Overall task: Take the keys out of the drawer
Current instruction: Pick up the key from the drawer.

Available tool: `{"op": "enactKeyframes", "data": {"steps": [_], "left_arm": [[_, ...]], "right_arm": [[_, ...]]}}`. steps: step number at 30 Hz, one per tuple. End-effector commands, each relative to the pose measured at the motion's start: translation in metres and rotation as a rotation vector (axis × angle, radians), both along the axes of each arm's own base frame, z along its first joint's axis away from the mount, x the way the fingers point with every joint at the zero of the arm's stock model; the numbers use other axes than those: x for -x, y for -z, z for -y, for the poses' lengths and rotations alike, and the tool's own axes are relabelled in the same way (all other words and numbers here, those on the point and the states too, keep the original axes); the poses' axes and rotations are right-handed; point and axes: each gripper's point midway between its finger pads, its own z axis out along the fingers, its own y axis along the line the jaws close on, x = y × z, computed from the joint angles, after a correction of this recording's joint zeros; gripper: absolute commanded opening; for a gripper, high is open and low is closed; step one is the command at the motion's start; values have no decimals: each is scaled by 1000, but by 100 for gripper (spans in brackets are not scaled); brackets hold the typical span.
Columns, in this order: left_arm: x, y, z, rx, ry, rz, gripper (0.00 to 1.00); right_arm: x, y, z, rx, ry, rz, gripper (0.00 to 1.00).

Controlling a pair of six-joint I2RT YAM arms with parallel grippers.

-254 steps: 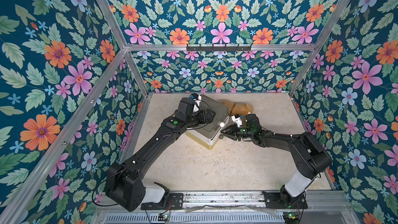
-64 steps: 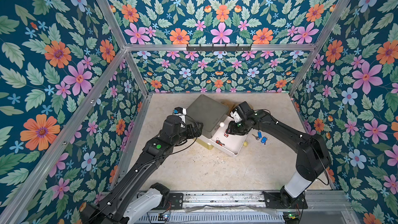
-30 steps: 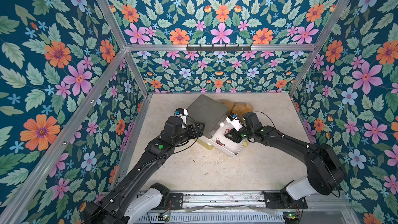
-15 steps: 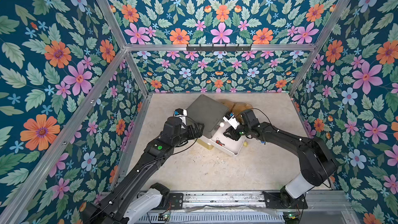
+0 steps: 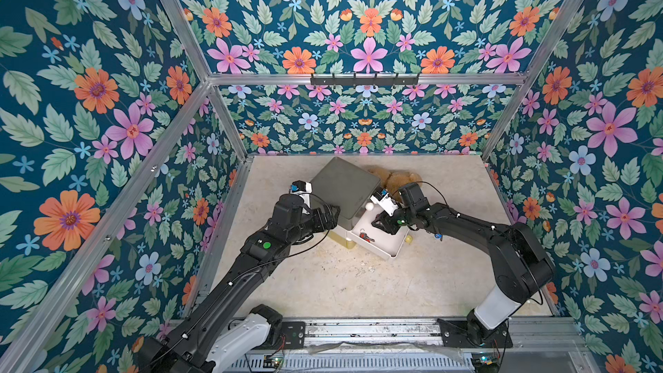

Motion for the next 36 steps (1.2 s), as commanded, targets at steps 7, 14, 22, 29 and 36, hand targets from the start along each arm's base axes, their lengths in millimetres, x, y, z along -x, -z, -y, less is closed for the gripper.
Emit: {"op": "enactKeyframes", "data": {"steps": [7, 14, 22, 29, 36], "left_arm": [[1, 3, 0, -11, 10, -2, 99], [1, 3, 1, -11, 10, -3, 99], [1, 3, 0, -8, 7, -1, 99], [1, 3, 0, -4, 5, -2, 99], [1, 1, 1, 6, 7, 3, 99]], "right_arm": [[0, 16, 5, 50, 23, -17, 30], [1, 15, 9, 57, 34, -6, 14], [2, -3, 12, 24, 60, 39, 0], [2, -23, 18, -43, 101, 44, 0], [2, -43, 24, -117, 134, 42, 0]]}}
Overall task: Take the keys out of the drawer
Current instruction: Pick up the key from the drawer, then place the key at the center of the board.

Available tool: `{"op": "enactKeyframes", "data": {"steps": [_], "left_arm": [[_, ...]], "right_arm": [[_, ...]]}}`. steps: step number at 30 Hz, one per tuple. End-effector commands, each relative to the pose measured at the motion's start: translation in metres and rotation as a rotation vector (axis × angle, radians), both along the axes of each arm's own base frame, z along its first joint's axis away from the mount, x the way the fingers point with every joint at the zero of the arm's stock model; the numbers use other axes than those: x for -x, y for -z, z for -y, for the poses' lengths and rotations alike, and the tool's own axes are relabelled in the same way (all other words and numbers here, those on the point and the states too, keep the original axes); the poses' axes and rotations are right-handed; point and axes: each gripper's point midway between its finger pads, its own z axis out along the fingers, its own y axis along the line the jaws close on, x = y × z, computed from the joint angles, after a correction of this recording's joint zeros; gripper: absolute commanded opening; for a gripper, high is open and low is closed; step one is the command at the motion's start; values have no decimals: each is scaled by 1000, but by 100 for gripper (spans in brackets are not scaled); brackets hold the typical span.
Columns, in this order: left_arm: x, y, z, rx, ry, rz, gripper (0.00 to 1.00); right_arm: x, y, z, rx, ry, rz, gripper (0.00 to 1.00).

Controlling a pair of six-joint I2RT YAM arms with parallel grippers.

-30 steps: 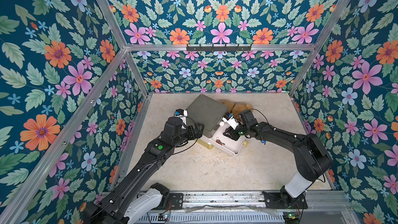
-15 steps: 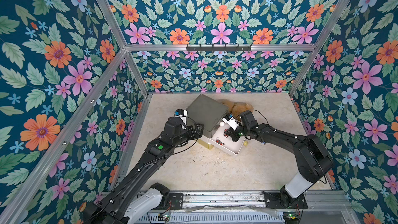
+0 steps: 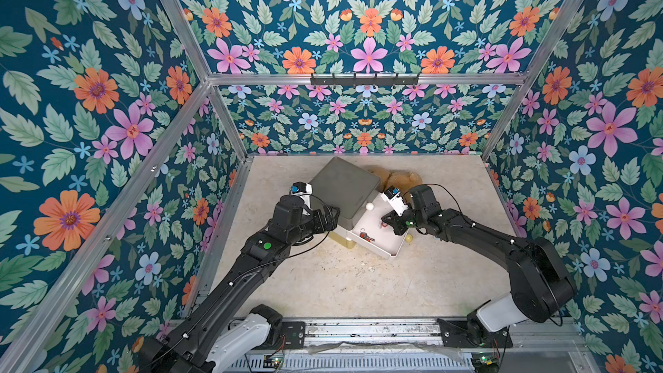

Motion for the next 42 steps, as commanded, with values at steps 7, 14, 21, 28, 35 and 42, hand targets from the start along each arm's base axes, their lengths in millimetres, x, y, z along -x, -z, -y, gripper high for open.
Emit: {"op": "enactKeyframes", "data": {"steps": [7, 14, 21, 28, 35, 42], "left_arm": [[-1, -8, 6, 31, 19, 16, 99], [1, -16, 11, 60, 53, 44, 99], [4, -29, 22, 115, 112, 90, 99], [8, -43, 33, 163, 166, 134, 99], [10, -51, 46, 199, 218, 161, 99], [12, -58, 66, 202, 267, 177, 99]], "right_arm": [[-4, -45, -2, -135, 51, 41, 0], [-8, -85, -4, -233, 101, 60, 0], [-8, -122, 2, -319, 162, 94, 0], [-7, -151, 17, -382, 263, 124, 0], [0, -169, 31, -428, 338, 115, 0], [7, -175, 46, -428, 410, 103, 0]]}}
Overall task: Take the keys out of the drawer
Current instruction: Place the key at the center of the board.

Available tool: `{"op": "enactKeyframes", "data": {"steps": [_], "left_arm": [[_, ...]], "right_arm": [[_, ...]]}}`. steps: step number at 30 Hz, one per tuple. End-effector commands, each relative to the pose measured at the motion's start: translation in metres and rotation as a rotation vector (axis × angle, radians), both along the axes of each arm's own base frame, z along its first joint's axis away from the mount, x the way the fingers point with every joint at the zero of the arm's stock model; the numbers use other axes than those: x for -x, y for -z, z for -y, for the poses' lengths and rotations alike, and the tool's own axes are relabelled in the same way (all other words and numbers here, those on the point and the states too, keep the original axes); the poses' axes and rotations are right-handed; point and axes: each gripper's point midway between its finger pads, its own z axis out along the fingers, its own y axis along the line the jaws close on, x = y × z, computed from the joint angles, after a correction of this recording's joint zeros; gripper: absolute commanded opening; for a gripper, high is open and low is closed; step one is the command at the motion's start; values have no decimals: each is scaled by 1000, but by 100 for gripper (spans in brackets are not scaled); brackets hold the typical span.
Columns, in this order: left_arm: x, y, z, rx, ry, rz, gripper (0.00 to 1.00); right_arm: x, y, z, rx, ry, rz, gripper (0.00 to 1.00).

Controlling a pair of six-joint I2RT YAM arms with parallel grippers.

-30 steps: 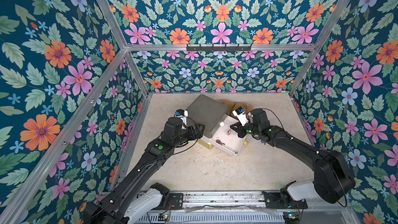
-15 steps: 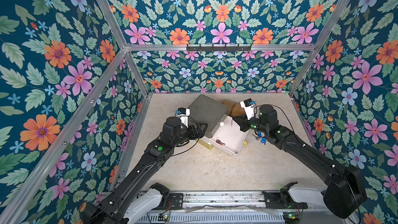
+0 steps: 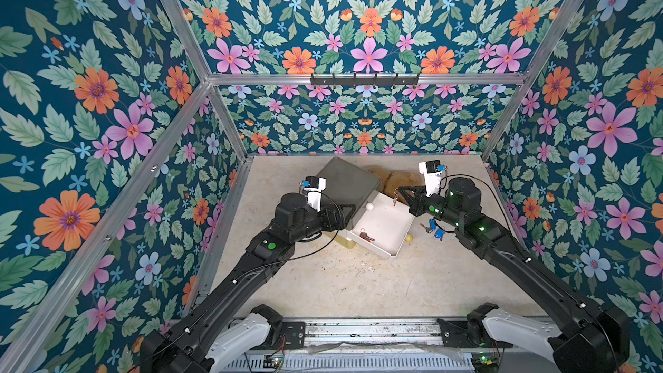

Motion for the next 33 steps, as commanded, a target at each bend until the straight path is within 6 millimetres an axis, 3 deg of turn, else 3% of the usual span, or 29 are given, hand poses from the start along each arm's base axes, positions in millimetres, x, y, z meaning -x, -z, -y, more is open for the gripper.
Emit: {"op": "enactKeyframes", "data": {"steps": [1, 11, 20, 24, 33], "left_arm": [[0, -14, 14, 24, 34, 48, 99], [9, -10, 60, -34, 125, 71, 99], [19, -3, 79, -65, 157, 72, 99], [26, 2, 85, -91, 167, 75, 99], [45, 21, 89, -149, 156, 127, 99]], "right_arm": [[-2, -3, 13, -14, 81, -25, 0], [-2, -3, 63, -29, 365, -112, 0], [4, 18, 102, -7, 599, -264, 0], [11, 34, 118, -7, 697, -347, 0], [31, 96, 147, 14, 834, -584, 0]]}}
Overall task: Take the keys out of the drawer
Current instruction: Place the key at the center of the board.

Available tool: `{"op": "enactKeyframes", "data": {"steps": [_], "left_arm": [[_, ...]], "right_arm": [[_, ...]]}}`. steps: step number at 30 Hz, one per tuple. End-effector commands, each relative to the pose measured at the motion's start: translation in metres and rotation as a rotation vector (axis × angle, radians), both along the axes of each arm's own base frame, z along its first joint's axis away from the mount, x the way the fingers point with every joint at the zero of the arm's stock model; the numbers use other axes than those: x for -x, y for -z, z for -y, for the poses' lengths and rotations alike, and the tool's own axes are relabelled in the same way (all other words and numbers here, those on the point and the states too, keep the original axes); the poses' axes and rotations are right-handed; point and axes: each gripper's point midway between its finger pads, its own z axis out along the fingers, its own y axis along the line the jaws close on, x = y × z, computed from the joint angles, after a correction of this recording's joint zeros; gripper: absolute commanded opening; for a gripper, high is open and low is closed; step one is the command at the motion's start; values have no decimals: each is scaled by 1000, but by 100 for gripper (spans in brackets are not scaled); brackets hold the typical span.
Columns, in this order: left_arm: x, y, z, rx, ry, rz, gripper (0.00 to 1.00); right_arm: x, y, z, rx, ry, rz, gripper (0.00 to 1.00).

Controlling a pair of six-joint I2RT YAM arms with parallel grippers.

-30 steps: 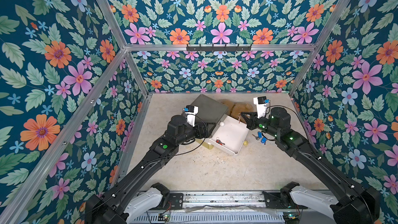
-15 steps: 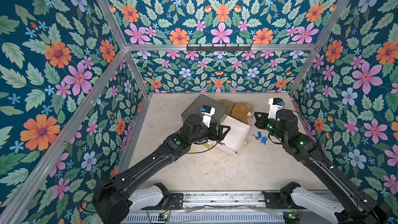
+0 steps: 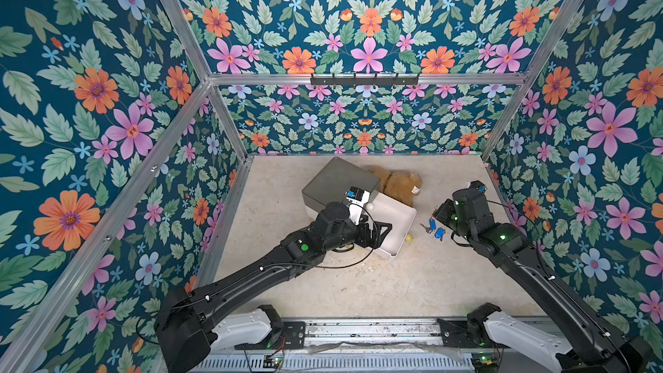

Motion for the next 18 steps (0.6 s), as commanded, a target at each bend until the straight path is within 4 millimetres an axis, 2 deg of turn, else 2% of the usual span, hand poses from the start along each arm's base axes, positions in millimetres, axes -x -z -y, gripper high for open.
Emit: {"op": "enactKeyframes", "data": {"steps": [1, 7, 18], "left_arm": [[-3, -1, 0, -5, -31, 60, 99], [7, 18, 13, -38, -13, 47, 99], [16, 36, 38, -81, 30, 36, 99]], "right_arm": [[11, 23, 16, -41, 79, -89, 0], [18, 53, 37, -138, 156, -144, 0], [16, 97, 49, -298, 222, -216, 0]]}}
